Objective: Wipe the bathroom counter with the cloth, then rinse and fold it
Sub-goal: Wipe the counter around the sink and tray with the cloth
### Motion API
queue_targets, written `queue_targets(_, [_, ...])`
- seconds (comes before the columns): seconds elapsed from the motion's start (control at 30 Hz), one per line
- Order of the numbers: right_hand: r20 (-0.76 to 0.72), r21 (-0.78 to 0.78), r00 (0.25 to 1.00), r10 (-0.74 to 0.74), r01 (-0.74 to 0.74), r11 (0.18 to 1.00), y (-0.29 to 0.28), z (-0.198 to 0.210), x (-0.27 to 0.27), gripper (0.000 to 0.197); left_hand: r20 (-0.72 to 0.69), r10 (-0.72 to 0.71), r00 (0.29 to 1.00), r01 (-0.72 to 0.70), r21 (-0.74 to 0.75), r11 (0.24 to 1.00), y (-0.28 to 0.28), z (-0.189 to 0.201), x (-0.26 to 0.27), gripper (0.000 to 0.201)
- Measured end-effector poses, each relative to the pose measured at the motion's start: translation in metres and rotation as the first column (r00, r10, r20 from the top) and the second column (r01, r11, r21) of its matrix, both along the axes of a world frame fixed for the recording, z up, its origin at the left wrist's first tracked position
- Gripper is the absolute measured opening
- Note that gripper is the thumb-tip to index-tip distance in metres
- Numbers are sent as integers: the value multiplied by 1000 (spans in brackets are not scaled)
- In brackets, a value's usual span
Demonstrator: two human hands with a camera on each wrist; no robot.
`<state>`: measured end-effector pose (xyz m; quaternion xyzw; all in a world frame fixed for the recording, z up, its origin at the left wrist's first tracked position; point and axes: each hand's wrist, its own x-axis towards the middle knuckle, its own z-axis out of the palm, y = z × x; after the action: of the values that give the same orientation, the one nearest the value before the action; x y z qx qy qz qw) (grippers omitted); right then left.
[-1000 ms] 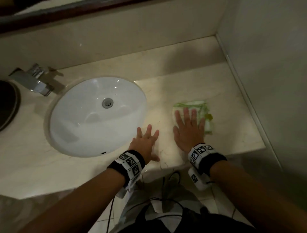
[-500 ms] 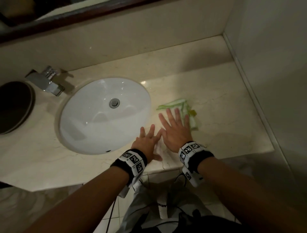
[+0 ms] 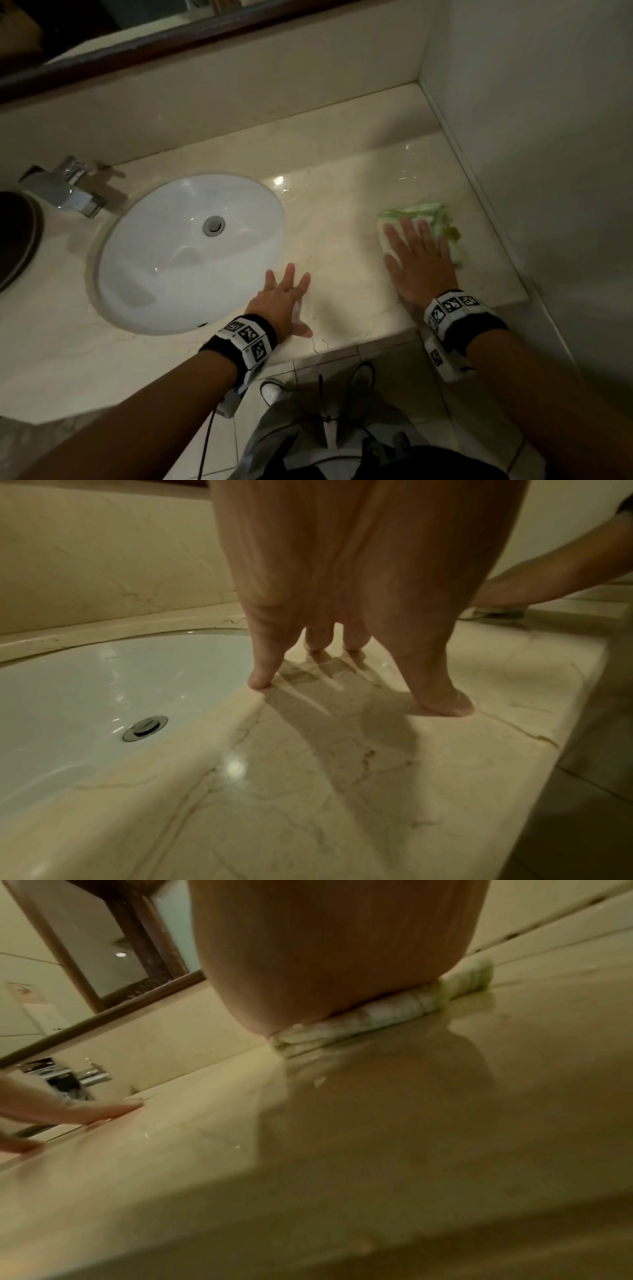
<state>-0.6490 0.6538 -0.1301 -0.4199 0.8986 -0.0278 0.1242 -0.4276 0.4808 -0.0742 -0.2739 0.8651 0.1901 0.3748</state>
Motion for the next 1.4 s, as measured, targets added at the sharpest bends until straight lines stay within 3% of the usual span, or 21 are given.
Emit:
queue_targets(0.3, [40, 107, 998, -45, 41, 993, -21, 5, 20, 61, -2, -9, 1000, 9, -11, 1000, -2, -3, -1, 112])
queue_targets(0.6, [91, 43, 981, 173, -178, 983, -72, 10, 86, 60, 3, -10, 1000, 10, -38, 999, 0, 0, -1, 111])
queue_targets(0.87, [73, -34, 951, 300, -298, 954, -46, 6, 49, 62, 8, -7, 1000, 7, -37, 999, 1, 1, -3, 111])
queue_targets(1.23, [25, 84, 998, -59, 56, 995, 44, 7, -39, 61, 2, -24, 1000, 24, -44, 999, -1, 0, -2, 111])
queue_targets(1.4, [61, 112, 986, -155, 147, 983, 30, 5, -28, 60, 12, -22, 1000, 23, -39, 999, -1, -1, -1, 112])
